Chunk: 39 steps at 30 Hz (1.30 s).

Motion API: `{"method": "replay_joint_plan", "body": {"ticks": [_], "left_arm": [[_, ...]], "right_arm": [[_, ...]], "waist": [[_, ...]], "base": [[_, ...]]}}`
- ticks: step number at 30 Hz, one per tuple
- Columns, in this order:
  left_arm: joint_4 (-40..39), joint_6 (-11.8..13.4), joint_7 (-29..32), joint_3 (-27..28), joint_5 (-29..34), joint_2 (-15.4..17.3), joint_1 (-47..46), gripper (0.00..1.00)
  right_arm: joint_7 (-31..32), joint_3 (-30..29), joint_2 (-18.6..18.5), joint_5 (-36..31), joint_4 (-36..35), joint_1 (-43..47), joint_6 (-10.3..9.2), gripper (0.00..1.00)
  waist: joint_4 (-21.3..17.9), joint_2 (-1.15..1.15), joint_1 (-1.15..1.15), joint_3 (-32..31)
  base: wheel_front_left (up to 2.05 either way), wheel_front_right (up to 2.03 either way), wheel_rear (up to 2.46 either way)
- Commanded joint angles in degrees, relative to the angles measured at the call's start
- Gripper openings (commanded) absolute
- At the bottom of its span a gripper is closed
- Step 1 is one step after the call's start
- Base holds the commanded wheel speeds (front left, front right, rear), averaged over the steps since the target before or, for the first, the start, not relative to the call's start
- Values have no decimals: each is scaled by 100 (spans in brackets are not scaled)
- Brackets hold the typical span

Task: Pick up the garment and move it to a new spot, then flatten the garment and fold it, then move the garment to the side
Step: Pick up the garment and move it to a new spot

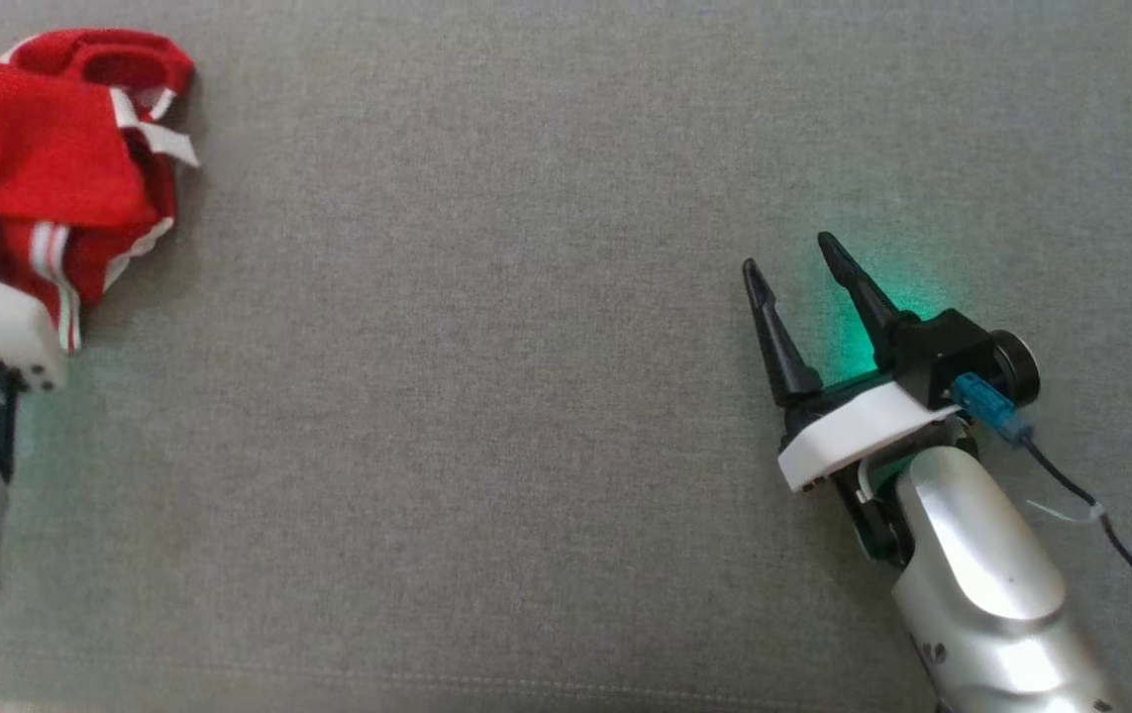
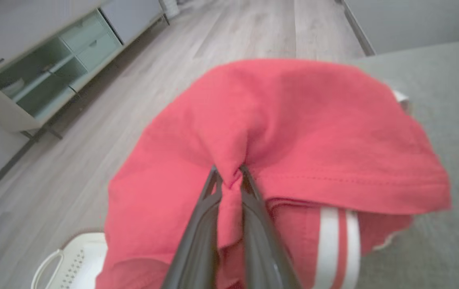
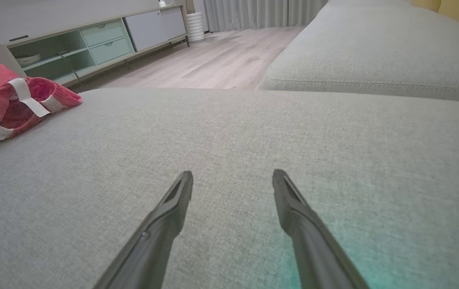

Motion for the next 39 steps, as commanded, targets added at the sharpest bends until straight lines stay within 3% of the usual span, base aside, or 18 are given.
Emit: {"method": "replay_joint_plan", "body": {"ticks": [1, 7, 13, 22, 27, 31, 32, 33, 34, 39], "left_arm": [[-176, 56, -109, 105, 50, 472, -303, 0], [-997, 161, -322, 8, 266, 592, -653, 0], [-2317, 24, -329, -80, 376, 430, -651, 0], [-3493, -193, -331, -409, 93, -696, -43, 0], [-3626, -272, -331, -771, -59, -1551, 379, 0], [-3627, -302, -331, -1171, 70, -1934, 714, 0], [-3629, -307, -331, -1280, 117, -1980, 808, 7], [-3624, -312, -331, -1387, 164, -2012, 922, 50], [-3579, -314, -331, -1469, 194, -2032, 1043, 100], [-3363, -94, -331, -1410, 349, -2061, 1622, 100]], "right_arm": [[-78, 83, 51, 56, -153, -49, 43, 100], [-78, 58, 51, 255, -148, 139, 43, 100], [-78, 96, 51, 507, -196, 306, 43, 100], [-78, 199, 51, 733, -275, 502, 43, 100], [-78, 260, 51, 759, -307, 526, 43, 100], [-78, 276, 51, 793, -336, 532, 43, 100], [-78, 274, 51, 795, -346, 534, 43, 100], [-78, 273, 51, 797, -355, 539, 43, 100], [-78, 262, 51, 796, -363, 547, 43, 100], [-78, 122, 51, 771, -387, 607, 43, 100]], "waist": [[-6, 0, 0, -73], [-17, 0, 0, -509], [-185, 0, 0, -934], [-952, 0, 0, -1366], [-1445, 0, 0, -1383], [-1738, 0, 0, -1330], [-1786, 0, 0, -1314], [-1826, 0, 0, -1305], [-1858, 0, 0, -1300], [-1849, 0, 0, -1331]], "base": [[0, 0, 0], [0, 0, 0], [0, 0, 0], [0, 0, 0], [0, 0, 0], [0, 0, 0], [0, 0, 0], [0, 0, 0], [0, 0, 0], [0, 0, 0]]}}
